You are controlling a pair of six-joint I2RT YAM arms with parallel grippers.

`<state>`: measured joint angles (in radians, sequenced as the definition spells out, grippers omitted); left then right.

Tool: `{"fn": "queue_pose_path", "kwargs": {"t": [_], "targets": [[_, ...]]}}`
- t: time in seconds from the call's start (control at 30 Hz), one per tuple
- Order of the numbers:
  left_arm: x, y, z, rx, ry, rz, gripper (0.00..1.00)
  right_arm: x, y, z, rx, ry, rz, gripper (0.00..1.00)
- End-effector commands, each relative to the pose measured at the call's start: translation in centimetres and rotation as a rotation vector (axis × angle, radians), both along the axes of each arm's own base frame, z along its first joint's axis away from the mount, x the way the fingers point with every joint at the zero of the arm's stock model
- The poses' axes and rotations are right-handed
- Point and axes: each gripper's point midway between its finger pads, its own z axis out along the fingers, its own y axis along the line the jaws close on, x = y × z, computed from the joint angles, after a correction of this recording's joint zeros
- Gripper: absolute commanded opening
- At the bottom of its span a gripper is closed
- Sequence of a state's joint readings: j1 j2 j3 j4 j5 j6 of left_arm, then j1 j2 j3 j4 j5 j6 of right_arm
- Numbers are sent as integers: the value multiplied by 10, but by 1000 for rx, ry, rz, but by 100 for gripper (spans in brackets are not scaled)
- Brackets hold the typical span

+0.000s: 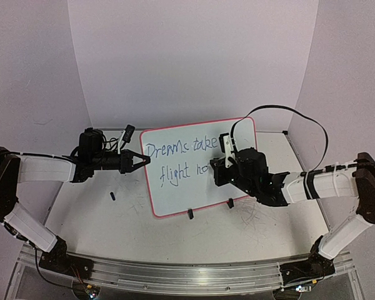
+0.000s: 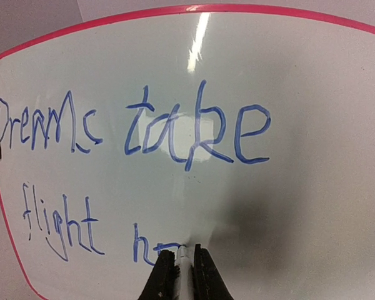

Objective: Write a sentence on the whiteboard

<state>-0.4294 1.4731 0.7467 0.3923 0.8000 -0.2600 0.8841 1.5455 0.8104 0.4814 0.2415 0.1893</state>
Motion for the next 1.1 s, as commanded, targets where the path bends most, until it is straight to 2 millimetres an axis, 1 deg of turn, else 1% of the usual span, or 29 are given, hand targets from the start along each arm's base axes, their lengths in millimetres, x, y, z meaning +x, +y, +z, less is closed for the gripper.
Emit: {"fn": "queue_pose_path", "kwargs": {"t": [0.0, 0.2, 0.37, 0.43, 0.5, 0.57, 0.63, 0.7, 0.93, 1.07], "targets": [[13, 1, -6, 64, -63, 54, 0, 2, -14, -8, -17, 18, -42, 0], [14, 0, -7, 65, -61, 54, 0, -4, -10, -14, -2, 43, -17, 0], [14, -1, -8, 66, -59, 53, 0, -7, -1, -6, 17, 34, 8, 0], [14, 0, -8, 66, -60, 54, 0, -9, 1, 1, 31, 24, 29, 0], [14, 0, -8, 67, -60, 57, 0, -15, 5, 15, 58, 3, 69, 0], [13, 0, -8, 67, -60, 56, 0, -19, 1, 29, 78, -23, 78, 0], [13, 0, -8, 69, -61, 58, 0, -16, -9, 33, 71, -40, 47, 0], [13, 0, -9, 70, -61, 57, 0, -9, -16, 30, 58, -43, 32, 0], [13, 1, -7, 69, -64, 60, 0, 2, -11, 33, 30, -68, 24, 0], [13, 2, -6, 70, -68, 63, 0, 4, -7, 32, 26, -73, 27, 0]]}}
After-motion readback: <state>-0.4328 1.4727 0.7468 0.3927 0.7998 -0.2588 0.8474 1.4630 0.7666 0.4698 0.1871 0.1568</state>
